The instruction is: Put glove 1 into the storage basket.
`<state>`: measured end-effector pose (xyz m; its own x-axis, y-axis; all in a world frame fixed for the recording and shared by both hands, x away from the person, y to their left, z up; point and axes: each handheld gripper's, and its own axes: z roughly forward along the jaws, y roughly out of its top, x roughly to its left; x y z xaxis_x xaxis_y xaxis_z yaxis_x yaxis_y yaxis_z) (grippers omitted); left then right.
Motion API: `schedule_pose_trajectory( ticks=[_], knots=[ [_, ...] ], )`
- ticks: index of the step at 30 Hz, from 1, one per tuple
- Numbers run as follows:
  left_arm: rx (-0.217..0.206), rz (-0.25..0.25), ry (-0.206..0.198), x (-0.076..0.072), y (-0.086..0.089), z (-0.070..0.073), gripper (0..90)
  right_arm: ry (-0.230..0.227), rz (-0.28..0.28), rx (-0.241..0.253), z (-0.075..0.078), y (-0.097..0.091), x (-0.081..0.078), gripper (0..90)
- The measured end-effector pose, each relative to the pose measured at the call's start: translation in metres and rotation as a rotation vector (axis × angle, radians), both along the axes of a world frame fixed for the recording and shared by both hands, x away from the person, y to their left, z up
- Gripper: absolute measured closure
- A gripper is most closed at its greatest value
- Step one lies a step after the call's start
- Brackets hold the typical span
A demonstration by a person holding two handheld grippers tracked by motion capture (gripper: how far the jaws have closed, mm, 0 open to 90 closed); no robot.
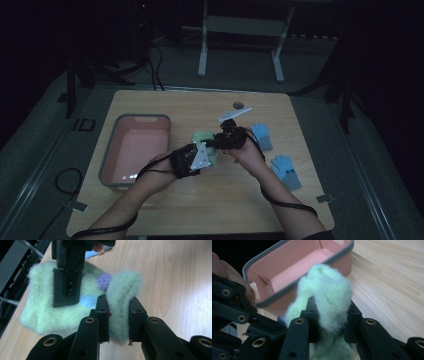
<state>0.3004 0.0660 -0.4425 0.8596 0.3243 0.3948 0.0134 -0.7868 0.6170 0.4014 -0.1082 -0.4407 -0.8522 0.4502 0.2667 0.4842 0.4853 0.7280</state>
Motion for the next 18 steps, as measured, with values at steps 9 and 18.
schedule_pose_trajectory(
  ticks=[9, 18],
  knots=[
    [0.026, 0.028, -0.012, -0.003, 0.034, 0.007, 75.4, -0.055, 0.036, -0.016, 0.012, 0.041, -0.002, 71.0],
    [0.042, 0.081, -0.018, -0.010, 0.068, 0.009, 75.5, -0.064, 0.081, -0.027, 0.017, 0.083, -0.003, 71.3]
  ],
)
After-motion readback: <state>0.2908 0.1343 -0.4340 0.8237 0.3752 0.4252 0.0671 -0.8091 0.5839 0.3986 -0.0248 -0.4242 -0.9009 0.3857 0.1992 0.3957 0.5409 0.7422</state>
